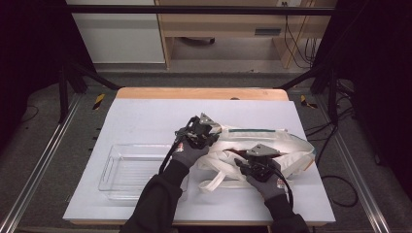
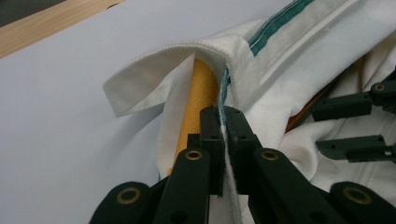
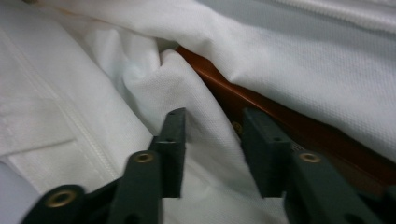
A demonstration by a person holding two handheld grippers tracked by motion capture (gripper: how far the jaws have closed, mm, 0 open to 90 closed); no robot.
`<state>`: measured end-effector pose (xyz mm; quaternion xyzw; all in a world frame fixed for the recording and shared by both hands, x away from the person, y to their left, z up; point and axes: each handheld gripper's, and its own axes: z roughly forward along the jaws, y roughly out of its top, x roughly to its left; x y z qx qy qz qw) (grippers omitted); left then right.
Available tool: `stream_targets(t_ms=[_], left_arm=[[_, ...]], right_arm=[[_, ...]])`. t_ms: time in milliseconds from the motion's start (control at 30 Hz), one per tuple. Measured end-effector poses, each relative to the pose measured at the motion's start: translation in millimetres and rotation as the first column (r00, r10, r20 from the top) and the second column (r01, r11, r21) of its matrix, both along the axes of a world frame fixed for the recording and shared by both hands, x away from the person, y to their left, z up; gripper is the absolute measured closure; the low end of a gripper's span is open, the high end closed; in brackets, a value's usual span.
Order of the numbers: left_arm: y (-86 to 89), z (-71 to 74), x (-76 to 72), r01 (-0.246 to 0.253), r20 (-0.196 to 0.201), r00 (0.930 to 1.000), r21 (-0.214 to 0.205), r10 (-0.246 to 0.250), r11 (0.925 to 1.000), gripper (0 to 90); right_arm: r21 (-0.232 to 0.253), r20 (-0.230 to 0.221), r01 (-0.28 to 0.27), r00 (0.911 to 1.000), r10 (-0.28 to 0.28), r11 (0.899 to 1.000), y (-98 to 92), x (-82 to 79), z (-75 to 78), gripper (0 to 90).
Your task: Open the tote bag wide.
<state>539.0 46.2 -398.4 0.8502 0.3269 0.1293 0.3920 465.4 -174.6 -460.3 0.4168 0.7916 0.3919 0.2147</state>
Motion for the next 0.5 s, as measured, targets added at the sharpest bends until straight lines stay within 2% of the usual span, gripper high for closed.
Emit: stream_targets(t_ms=[100, 133, 200, 333, 367, 433, 500], left_arm=[[1.2, 0.2, -1.8, -0.012, 0.004, 0.9999, -0.019, 0.012, 0.9997, 87.3], [1.9, 0.5, -2.2, -0.019, 0.008, 0.9998, -0.027, 0.02, 0.9995, 87.4], [2.2, 0.6, -2.5, -0.026, 0.014, 0.9995, -0.031, 0.027, 0.9992, 87.5], [1.9, 0.5, -2.8, -0.084, 0.045, 0.9952, -0.066, 0.087, 0.9943, 87.6], [1.9, 0.5, -2.8, -0.084, 0.045, 0.9952, -0.066, 0.087, 0.9943, 87.6], [1.6, -1.0, -2.0, -0.132, 0.063, 0.9883, -0.1, 0.139, 0.9861, 87.6], [1.0, -2.7, -1.1, -0.156, 0.071, 0.9839, -0.108, 0.164, 0.9818, 87.6]], right_arm=[[0.003, -0.02, 0.011, 0.9997, -0.011, 1.0, -2.6, -0.9, 1.0, 85.0], [0.013, -0.028, 0.011, 0.9995, -0.011, 1.0, -2.9, -1.8, 2.1, 87.4], [0.016, -0.032, -0.001, 0.9995, 0.002, 1.0, -3.9, -2.7, 3.4, 88.4], [0.007, -0.06, -0.022, 0.9979, 0.022, 1.0, -4.8, -8.3, 3.3, 89.4], [0.007, -0.06, -0.022, 0.9979, 0.022, 1.0, -4.8, -8.3, 3.3, 89.4], [0.019, -0.081, -0.025, 0.9963, 0.027, 0.999, -5.7, -12.2, -3.2, 89.4], [0.01, -0.089, -0.029, 0.9956, 0.029, 1.0, -6.4, -13.3, -7.8, 89.3]])
